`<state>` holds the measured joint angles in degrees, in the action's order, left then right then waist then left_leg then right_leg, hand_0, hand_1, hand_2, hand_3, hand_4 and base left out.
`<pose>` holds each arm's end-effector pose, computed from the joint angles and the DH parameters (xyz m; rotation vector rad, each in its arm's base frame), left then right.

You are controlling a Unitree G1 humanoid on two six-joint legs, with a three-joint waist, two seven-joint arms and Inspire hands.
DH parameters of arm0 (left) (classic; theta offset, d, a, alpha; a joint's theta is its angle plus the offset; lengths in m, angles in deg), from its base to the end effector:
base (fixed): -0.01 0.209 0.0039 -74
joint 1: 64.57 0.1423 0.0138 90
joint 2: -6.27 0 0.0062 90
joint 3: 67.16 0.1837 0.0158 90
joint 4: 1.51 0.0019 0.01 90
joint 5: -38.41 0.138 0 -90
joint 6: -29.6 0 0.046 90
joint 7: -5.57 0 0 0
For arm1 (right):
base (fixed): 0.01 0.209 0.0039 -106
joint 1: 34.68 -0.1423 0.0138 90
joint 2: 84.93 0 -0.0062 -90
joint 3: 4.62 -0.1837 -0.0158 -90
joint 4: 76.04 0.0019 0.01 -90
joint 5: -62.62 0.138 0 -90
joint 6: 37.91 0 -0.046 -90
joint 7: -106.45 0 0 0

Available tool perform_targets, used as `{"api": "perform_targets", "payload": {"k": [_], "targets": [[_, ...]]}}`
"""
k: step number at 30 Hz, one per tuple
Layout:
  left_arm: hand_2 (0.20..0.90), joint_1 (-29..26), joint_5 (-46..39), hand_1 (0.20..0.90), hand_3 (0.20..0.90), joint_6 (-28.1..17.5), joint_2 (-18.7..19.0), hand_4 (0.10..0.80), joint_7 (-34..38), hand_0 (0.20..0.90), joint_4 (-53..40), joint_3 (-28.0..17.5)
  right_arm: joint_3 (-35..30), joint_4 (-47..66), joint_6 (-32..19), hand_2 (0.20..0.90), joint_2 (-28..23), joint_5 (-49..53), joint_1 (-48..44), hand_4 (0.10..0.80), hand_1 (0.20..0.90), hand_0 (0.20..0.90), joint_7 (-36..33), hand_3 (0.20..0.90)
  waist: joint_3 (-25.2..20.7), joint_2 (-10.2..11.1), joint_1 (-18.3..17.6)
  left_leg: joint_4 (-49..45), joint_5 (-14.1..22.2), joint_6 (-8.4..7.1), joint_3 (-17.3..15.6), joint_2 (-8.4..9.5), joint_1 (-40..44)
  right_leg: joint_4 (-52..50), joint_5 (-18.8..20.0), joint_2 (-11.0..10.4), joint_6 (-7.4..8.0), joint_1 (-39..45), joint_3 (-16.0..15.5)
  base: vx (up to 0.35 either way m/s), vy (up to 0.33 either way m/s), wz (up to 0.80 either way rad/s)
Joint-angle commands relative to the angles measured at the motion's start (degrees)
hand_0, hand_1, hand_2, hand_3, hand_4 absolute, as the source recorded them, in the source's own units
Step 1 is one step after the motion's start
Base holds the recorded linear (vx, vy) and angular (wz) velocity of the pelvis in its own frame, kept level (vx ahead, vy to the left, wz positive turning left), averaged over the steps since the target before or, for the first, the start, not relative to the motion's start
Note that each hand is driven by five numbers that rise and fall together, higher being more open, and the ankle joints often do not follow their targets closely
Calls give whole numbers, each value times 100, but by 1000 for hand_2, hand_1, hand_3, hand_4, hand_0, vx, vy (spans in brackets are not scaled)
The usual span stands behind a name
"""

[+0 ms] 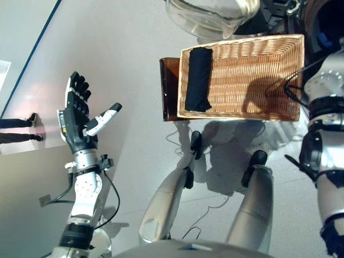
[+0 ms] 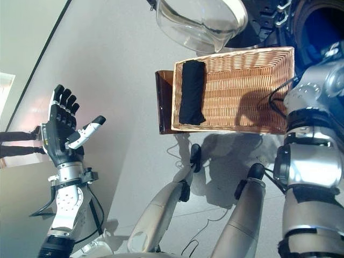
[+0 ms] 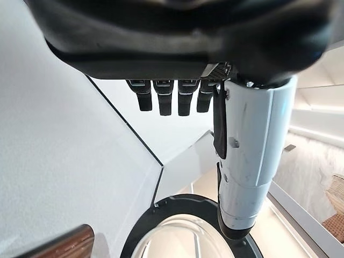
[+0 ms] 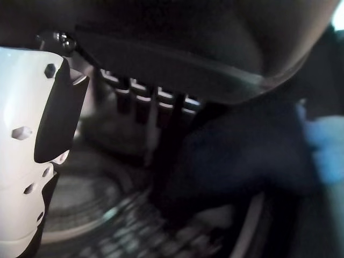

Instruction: Pick up the clothes and place them into the washing machine

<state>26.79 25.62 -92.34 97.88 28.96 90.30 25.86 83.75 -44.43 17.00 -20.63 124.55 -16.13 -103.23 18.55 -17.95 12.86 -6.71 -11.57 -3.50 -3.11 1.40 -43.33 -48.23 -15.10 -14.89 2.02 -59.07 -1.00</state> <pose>0.1927 0.1981 0.0643 -0.0294 -0.4964 0.3403 0.3212 -0.3027 0.3049 0.8276 -0.8853 -0.8310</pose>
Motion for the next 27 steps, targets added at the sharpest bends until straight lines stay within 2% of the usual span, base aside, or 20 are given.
{"api": "perform_targets", "payload": {"k": [1,4,5,8,10,17,18,20,27], "targets": [[900,-200,-278,900,900,-552,255,800,95,900,-196,-355,578,715,-439,900,-302,-456,-219,800,900,900,325,900,-415,118,50,-373,907,-142,95,49,121,1479,534,266,-6,726,-19,113,-2,-3],[900,-222,-309,900,900,-574,219,800,60,900,-204,-379,530,753,-480,900,-163,-432,-135,800,900,900,444,900,-445,138,22,-300,899,-119,80,61,203,1596,606,298,0,803,-19,-21,28,-6],[900,-224,-314,900,900,-577,209,800,58,900,-200,-384,528,757,-482,900,-120,-390,-105,800,900,900,513,900,-410,124,13,-297,792,-94,36,43,179,1623,759,304,-18,761,-55,-78,51,-12],[900,-258,-359,900,900,-546,121,800,53,900,-69,-388,444,732,-521,900,145,-193,81,800,900,900,676,900,-463,174,-24,-234,911,-95,52,73,318,1699,671,303,22,880,-23,42,31,-11],[900,-287,-375,900,900,-538,100,800,4,900,12,-352,353,658,-540,900,406,-132,278,800,900,900,706,900,-438,167,-37,-247,809,-51,1,59,289,1782,854,321,-5,882,-61,-80,50,-13],[900,-313,-393,900,900,-510,15,800,-104,900,179,-396,132,694,-481,900,1233,46,1034,800,900,900,984,900,-480,236,-90,-218,849,3,6,70,468,2011,943,322,12,1151,-119,11,30,-8],[900,-306,-432,900,900,-515,-42,800,-123,900,243,-397,103,812,-506,900,1538,141,1282,800,900,900,1103,900,-502,282,-99,-187,855,17,3,74,532,2093,978,318,18,1231,-145,22,27,-11],[900,-295,-443,900,900,-512,-65,800,-142,900,292,-416,100,890,-503,900,1803,165,1529,800,900,900,1159,900,-518,333,-114,-152,853,27,10,75,603,2191,1013,324,26,1344,-158,25,29,-4],[900,-142,-407,900,900,-457,-153,800,-213,900,435,-505,147,980,-371,900,2490,72,2484,800,900,900,1289,900,-557,569,-197,-91,890,73,48,62,881,2567,1169,306,58,1839,-287,9,8,1]]}}
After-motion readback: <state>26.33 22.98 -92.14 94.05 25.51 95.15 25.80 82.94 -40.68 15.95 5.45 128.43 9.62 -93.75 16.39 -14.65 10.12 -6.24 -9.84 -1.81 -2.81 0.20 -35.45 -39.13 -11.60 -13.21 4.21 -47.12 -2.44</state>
